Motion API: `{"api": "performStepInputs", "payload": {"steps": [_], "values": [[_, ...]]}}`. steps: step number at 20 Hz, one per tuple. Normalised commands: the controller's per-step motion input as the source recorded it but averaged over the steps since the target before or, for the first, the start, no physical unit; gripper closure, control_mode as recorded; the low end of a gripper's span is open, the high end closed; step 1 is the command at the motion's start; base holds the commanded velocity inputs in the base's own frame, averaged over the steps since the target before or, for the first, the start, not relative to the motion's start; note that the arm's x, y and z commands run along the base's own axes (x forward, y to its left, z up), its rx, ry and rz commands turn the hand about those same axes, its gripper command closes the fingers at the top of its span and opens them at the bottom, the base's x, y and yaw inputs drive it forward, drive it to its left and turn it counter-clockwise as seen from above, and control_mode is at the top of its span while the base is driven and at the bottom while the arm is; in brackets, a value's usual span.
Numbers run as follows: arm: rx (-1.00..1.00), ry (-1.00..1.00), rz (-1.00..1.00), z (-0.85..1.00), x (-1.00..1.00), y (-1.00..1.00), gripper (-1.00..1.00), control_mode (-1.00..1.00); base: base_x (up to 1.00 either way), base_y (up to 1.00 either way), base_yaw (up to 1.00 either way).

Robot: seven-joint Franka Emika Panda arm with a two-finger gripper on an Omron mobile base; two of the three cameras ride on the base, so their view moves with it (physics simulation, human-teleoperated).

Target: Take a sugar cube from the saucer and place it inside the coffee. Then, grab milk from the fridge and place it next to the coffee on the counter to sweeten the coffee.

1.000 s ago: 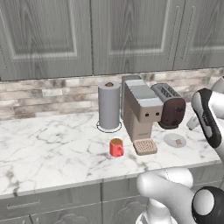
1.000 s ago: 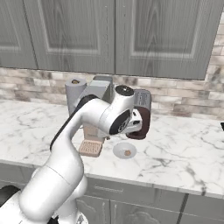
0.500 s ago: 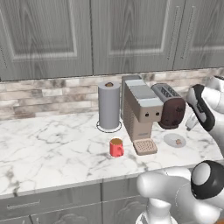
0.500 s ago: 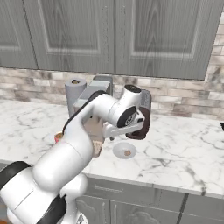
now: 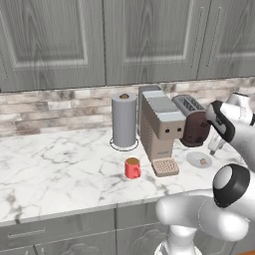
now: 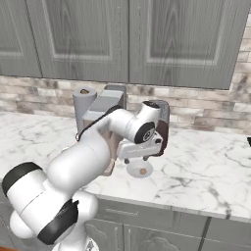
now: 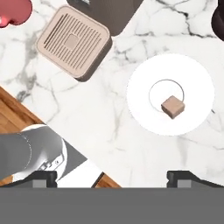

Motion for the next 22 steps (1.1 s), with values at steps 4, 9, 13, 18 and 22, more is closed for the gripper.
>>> {"api": "performStepInputs", "payload": {"steps": [4, 9, 13, 18, 22], "values": [[0.0, 0.0, 0.0, -0.28, 0.04, 0.0, -1.0, -1.0, 0.0, 0.0, 0.0], [-0.04, 0.0, 0.0, -0.32, 0.12, 0.0, -1.0, -1.0, 0.0, 0.0, 0.0], [-0.09, 0.0, 0.0, -0.3, 0.22, -0.01, -1.0, -1.0, 0.0, 0.0, 0.0], [-0.08, 0.0, 0.0, -0.3, 0.08, 0.0, -1.0, -1.0, 0.0, 0.0, 0.0], [-0.01, 0.0, 0.0, -0.26, 0.06, -0.03, -1.0, -1.0, 0.0, 0.0, 0.0]]}}
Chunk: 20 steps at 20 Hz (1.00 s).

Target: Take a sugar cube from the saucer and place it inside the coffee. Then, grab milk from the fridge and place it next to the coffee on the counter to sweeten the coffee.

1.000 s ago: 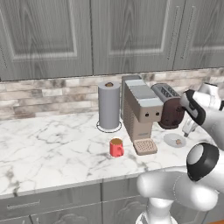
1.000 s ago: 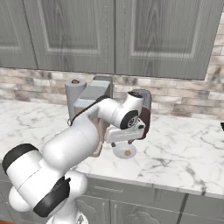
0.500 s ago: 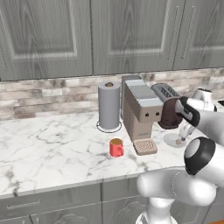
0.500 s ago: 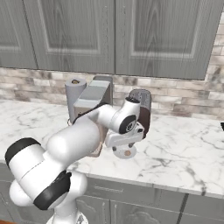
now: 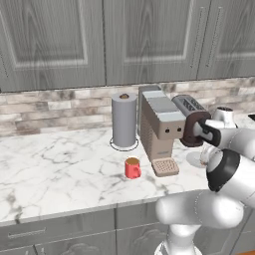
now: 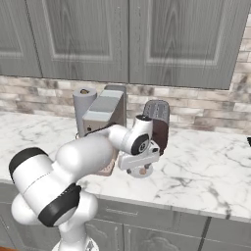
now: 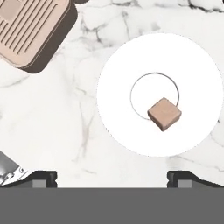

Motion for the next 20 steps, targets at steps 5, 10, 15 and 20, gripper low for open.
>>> {"api": "performStepInputs", "payload": {"steps": [5, 10, 15, 20], "values": [[0.0, 0.0, 0.0, -0.18, 0.12, 0.0, -1.0, -1.0, 0.0, 0.0, 0.0], [-0.01, 0.0, 0.0, -0.14, 0.12, 0.0, -1.0, -1.0, 0.0, 0.0, 0.0], [0.0, 0.0, 0.0, -0.12, 0.12, -0.07, -1.0, -1.0, 0.0, 0.0, 0.0], [0.0, 0.0, 0.0, -0.1, 0.14, -0.07, -1.0, -1.0, 0.0, 0.0, 0.0]]}}
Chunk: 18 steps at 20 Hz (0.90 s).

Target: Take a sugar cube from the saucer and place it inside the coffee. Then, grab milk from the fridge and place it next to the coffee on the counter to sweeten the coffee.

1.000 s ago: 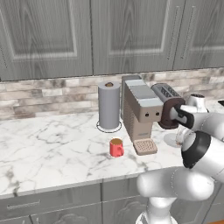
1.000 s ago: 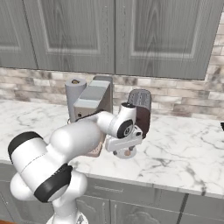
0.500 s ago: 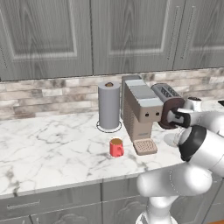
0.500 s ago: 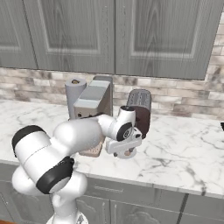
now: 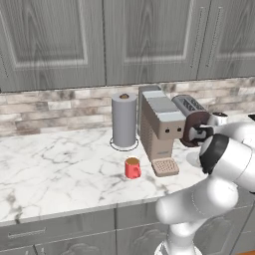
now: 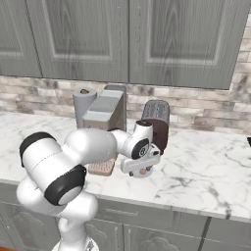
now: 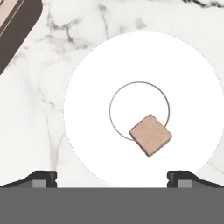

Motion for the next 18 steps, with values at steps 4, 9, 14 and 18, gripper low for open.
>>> {"api": "performStepInputs", "payload": {"steps": [4, 9, 14, 18], "values": [[-0.01, 0.0, 0.0, -0.1, 0.18, 0.0, -1.0, -1.0, 0.0, 0.0, 0.0], [-0.01, 0.0, 0.0, -0.13, 0.07, 0.0, -1.0, -1.0, 0.0, 0.0, 0.0], [-0.02, 0.0, 0.0, -0.11, 0.1, -0.01, -1.0, -1.0, 0.0, 0.0, 0.0], [0.0, 0.0, 0.0, -0.06, 0.08, -0.11, -1.0, -1.0, 0.0, 0.0, 0.0]]}}
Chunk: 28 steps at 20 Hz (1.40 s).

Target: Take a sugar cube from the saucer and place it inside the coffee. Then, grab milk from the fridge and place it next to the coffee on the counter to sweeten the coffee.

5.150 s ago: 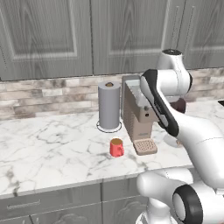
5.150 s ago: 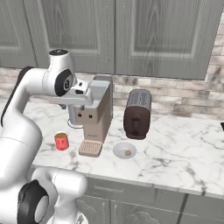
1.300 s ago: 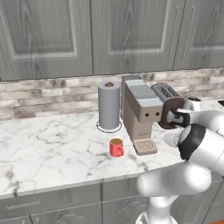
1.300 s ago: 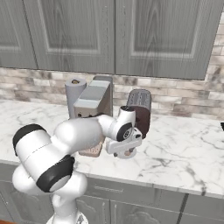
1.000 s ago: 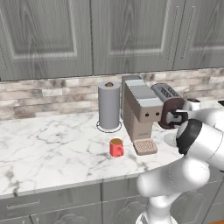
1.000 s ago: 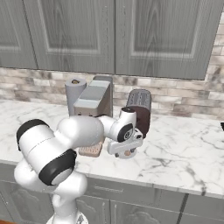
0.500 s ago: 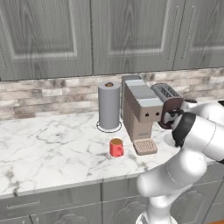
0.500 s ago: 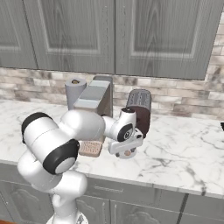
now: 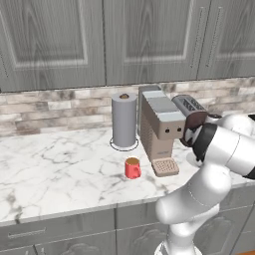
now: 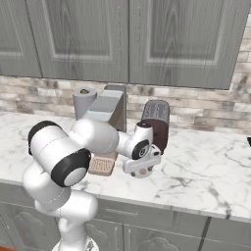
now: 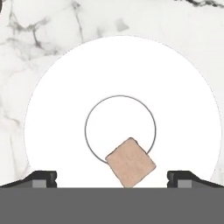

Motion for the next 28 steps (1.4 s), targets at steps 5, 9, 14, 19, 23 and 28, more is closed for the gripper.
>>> {"api": "performStepInputs", "payload": {"steps": [5, 9, 14, 19, 23, 28], "values": [[0.0, -0.01, 0.0, -0.08, 0.04, -0.13, -1.0, -1.0, 0.0, 0.0, 0.0], [-0.02, -0.05, -0.02, -0.05, 0.14, -0.03, -1.0, -1.0, 0.0, 0.0, 0.0], [0.0, -0.03, -0.03, -0.12, 0.03, 0.0, -1.0, -1.0, 0.0, 0.0, 0.0], [-0.01, 0.0, 0.0, -0.26, 0.0, 0.0, 1.0, -1.0, 0.0, 0.0, 0.0], [-0.01, -0.01, 0.0, -0.19, 0.0, 0.0, 1.0, -1.0, 0.0, 0.0, 0.0], [0.0, 0.0, 0.0, -0.02, 0.0, 0.0, 1.0, -1.0, 0.0, 0.0, 0.0]]}}
